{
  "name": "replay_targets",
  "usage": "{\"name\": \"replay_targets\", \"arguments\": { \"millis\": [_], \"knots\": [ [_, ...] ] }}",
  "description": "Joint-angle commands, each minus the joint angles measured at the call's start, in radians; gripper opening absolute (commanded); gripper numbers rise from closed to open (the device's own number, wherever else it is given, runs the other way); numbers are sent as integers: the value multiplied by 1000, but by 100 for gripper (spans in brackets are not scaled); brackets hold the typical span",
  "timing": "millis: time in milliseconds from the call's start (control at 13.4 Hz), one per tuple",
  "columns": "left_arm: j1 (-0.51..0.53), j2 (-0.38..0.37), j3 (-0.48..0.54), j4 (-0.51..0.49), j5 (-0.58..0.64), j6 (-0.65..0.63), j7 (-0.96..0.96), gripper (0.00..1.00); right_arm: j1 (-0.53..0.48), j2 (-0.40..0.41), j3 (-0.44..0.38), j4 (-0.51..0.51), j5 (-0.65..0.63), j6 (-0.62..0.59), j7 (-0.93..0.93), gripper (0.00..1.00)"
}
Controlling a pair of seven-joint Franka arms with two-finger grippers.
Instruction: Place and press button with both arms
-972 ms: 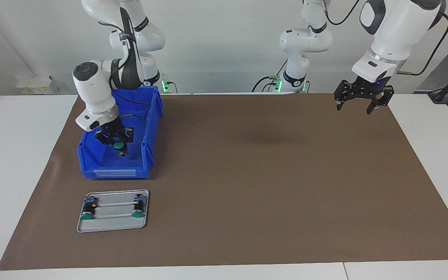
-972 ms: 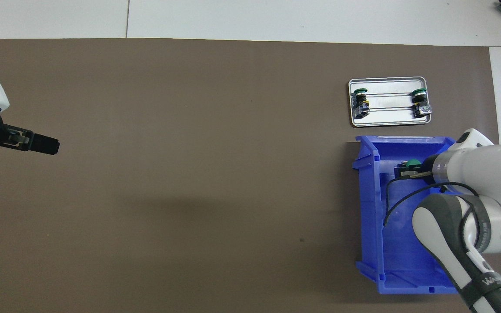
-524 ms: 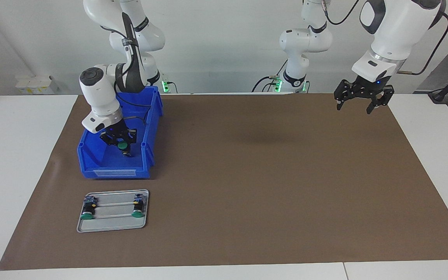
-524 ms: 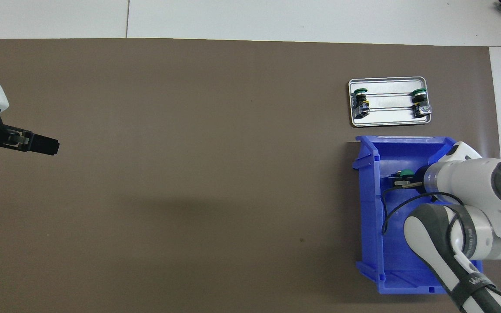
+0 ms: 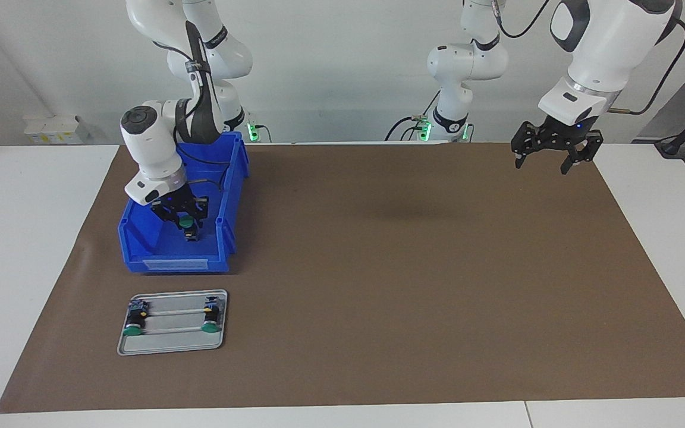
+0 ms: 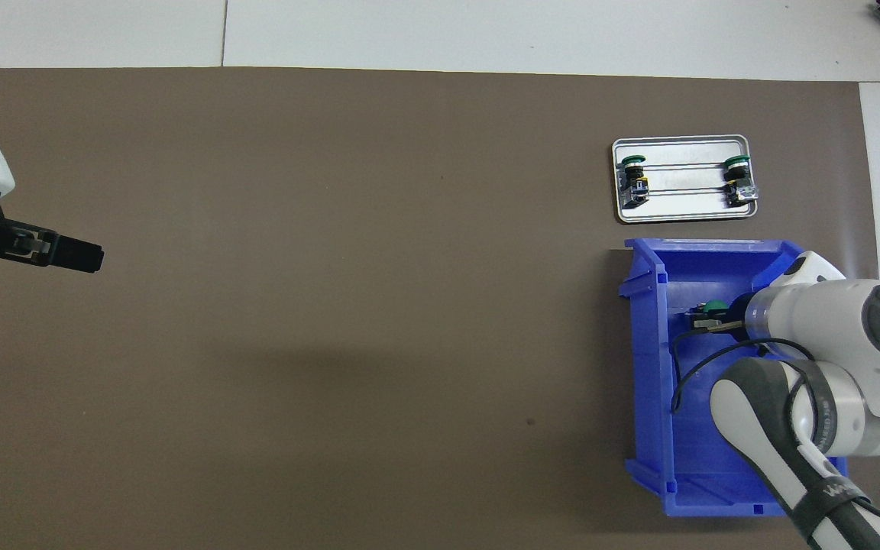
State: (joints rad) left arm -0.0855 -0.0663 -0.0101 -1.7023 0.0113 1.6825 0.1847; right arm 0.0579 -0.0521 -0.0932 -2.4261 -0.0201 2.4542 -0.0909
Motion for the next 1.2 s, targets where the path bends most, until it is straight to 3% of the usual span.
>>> {"name": "replay_targets", "arguments": {
  "millis": [0,150,673,1122],
  "knots": [
    [9,-23,-2,-22,-10,0,-7,100,-10,-9,12,16,19,6,5,100],
    [7,-23,-2,-22,-10,0,-7,100,-1,-20,15,71,19,-47,39,100],
    [9,-23,-2,-22,-10,0,-7,100,16,-20,21,404,19,-413,255,100],
    [9,-23,-2,-22,-10,0,-5,100,-7,20,17,764,11,-774,253,100]
  ]
}}
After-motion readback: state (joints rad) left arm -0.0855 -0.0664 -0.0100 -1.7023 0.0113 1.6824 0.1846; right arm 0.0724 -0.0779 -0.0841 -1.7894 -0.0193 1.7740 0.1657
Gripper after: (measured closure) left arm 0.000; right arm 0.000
